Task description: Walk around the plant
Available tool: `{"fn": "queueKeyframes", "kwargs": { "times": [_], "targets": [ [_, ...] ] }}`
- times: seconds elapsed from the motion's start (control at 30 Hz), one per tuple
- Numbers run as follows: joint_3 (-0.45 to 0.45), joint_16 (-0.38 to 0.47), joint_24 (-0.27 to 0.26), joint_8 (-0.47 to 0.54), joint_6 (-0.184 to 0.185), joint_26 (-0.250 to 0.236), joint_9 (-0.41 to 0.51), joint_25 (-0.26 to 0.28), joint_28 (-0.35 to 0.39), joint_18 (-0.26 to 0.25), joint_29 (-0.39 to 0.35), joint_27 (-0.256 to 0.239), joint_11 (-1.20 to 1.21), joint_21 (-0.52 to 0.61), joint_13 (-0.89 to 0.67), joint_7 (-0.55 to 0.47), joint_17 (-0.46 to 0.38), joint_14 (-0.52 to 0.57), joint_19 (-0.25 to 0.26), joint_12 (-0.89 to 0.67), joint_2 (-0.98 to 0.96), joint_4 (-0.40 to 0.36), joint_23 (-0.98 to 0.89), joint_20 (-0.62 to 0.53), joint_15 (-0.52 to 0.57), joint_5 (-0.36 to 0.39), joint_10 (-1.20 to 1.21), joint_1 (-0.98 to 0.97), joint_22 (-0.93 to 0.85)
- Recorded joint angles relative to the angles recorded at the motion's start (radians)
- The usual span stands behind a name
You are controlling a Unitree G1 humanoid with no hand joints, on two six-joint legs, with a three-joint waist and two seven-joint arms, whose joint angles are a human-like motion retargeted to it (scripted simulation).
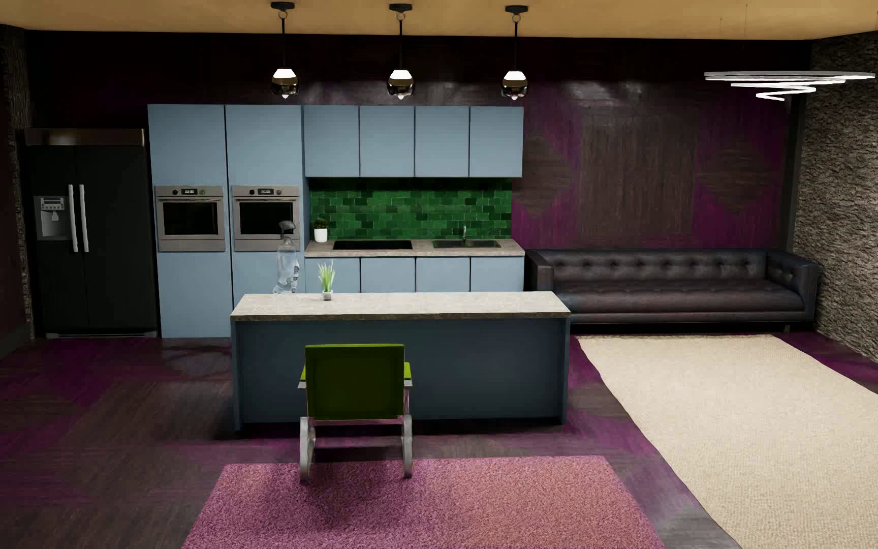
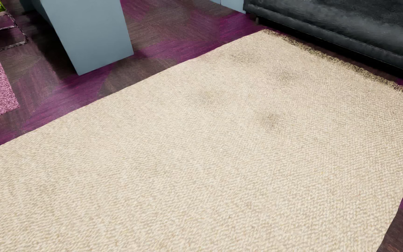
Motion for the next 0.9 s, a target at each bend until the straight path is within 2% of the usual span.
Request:
{"fn": "queueKeyframes", "kwargs": {
  "times": [0.2, 0.33, 0.4, 0.47, 0.53, 0.63, 0.77, 0.83, 0.87, 0.9],
  "targets": [
    [0.02, 0.0, 0.0, 0.0, -0.011, 0.0, 0.003, 0.0, 0.0, 0.0, 0.0, 0.0, -0.013, -0.022, -0.057, 0.0, 0.022, 0.075, 0.0, -0.042, 0.022, -0.011, -0.026, 0.014, -0.009, -0.004, -0.013, -0.027, -0.073],
    [0.026, -0.015, 0.0, 0.0, -0.008, 0.0, 0.015, 0.0, 0.0, 0.0, 0.0, 0.0, -0.006, -0.019, -0.047, 0.0, 0.015, 0.125, 0.0, -0.048, 0.004, -0.02, -0.029, 0.009, -0.063, 0.005, -0.002, -0.047, -0.097],
    [0.003, -0.013, 0.0, 0.0, -0.006, 0.0, 0.029, 0.0, 0.0, 0.0, 0.0, 0.0, 0.071, -0.037, -0.018, 0.0, 0.012, 0.121, 0.0, -0.041, -0.05, -0.03, -0.02, -0.014, -0.115, 0.012, 0.0, -0.029, -0.101],
    [-0.019, 0.014, 0.0, 0.0, -0.02, 0.0, 0.073, 0.0, 0.0, 0.0, 0.0, 0.0, 0.276, -0.019, 0.0, 0.0, 0.007, 0.085, 0.0, -0.051, -0.154, -0.045, -0.004, -0.057, -0.113, -0.01, -0.002, 0.032, -0.112],
    [-0.077, 0.045, 0.0, 0.0, -0.007, 0.0, 0.088, 0.0, 0.0, 0.0, 0.0, 0.0, 0.409, -0.005, 0.026, 0.0, 0.007, 0.044, 0.0, -0.057, -0.261, -0.021, 0.002, -0.064, -0.122, -0.003, -0.01, 0.076, -0.167],
    [-0.158, 0.03, 0.0, 0.0, 0.027, 0.0, 0.103, 0.0, 0.0, 0.0, 0.0, 0.0, 0.317, 0.004, 0.057, 0.0, -0.014, -0.027, 0.0, -0.113, -0.401, 0.009, 0.032, -0.031, -0.054, -0.007, -0.03, 0.138, -0.14],
    [-0.191, 0.03, 0.0, 0.0, 0.029, 0.0, 0.129, 0.0, 0.0, 0.0, 0.0, 0.0, 0.162, 0.004, 0.076, 0.0, -0.014, -0.155, 0.0, -0.161, -0.512, 0.017, 0.127, -0.016, 0.042, -0.016, -0.048, 0.305, -0.133],
    [-0.241, 0.029, 0.0, 0.0, 0.031, 0.0, 0.126, 0.0, 0.0, 0.0, 0.0, 0.0, 0.186, -0.004, 0.077, 0.0, -0.018, -0.132, 0.0, -0.173, -0.533, 0.023, 0.144, -0.049, 0.024, -0.04, -0.061, 0.369, -0.099],
    [-0.258, 0.04, 0.0, 0.0, 0.042, 0.0, 0.116, 0.0, 0.0, 0.0, 0.0, 0.0, 0.226, 0.003, 0.078, 0.0, -0.018, -0.1, 0.0, -0.156, -0.55, 0.048, 0.152, -0.08, 0.017, -0.017, -0.044, 0.381, -0.117],
    [-0.281, 0.019, 0.0, 0.0, 0.055, 0.0, 0.104, 0.0, 0.0, 0.0, 0.0, 0.0, 0.296, 0.0, 0.081, 0.0, -0.017, -0.034, 0.0, -0.139, -0.568, 0.074, 0.157, -0.044, -0.015, -0.006, -0.006, 0.37, -0.077]
  ]
}}
